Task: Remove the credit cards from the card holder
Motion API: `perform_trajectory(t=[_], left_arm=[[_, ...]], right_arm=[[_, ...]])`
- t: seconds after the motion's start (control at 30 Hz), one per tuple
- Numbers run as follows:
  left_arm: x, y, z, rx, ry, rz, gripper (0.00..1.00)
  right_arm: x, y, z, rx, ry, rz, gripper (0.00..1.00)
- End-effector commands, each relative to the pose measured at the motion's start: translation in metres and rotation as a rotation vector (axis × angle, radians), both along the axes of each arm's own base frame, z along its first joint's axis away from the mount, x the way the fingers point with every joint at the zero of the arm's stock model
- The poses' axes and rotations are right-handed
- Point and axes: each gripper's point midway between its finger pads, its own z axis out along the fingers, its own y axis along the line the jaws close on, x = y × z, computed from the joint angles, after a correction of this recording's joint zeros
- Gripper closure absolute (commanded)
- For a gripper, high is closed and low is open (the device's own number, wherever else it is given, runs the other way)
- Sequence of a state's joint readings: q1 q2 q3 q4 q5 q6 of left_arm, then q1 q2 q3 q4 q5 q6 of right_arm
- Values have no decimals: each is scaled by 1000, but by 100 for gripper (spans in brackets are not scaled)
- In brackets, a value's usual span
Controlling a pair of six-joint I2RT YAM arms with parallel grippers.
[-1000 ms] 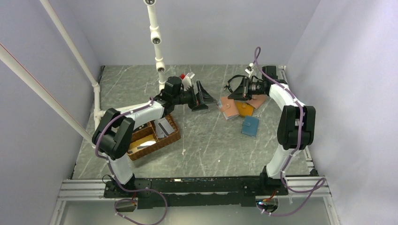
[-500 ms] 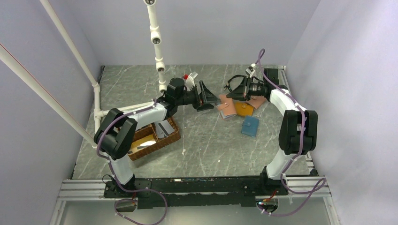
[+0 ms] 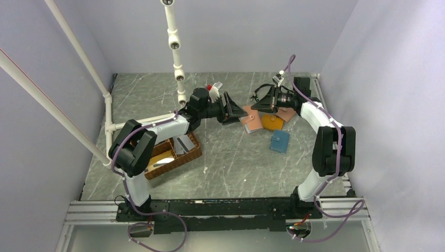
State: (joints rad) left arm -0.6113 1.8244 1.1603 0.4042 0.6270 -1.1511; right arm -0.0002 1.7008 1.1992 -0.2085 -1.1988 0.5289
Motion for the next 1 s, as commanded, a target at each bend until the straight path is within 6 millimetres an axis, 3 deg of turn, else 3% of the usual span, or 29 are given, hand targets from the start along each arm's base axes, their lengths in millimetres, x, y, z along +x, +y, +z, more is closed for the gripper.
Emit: perform_trajectory(t=[0.0,0.17,0.27,0.33,0.43,0.6,0.67,0.83,0.97], left_arm=[[7,-10,26,-76,-59,-7,33],[5,-11,29,-95,-63,-14,44],[3,-12,30,-109,-70,-29,83],[1,-11,27,-108,-72,-30,100],[0,-7,29,-107,-109,-23,100],[-4,1,43,-94,-242,-21,100],[-7,4,53,-110,-304,-26,100],[-13,9,76,-170,-418,-47,100],[-17,10,91,-177,-479,-69,100]], right_arm=[[-15,11,25,41,-73,66,100],[-17,12,22,37,-80,75,100],[-19,12,21,32,-84,79,100],[-21,11,20,22,-98,82,100],[-28,9,19,-13,-147,94,84],[-52,8,24,-24,-249,164,35],[-68,9,27,-3,-290,208,21],[-96,9,28,-1,-409,281,3],[-112,11,21,-6,-457,328,1]])
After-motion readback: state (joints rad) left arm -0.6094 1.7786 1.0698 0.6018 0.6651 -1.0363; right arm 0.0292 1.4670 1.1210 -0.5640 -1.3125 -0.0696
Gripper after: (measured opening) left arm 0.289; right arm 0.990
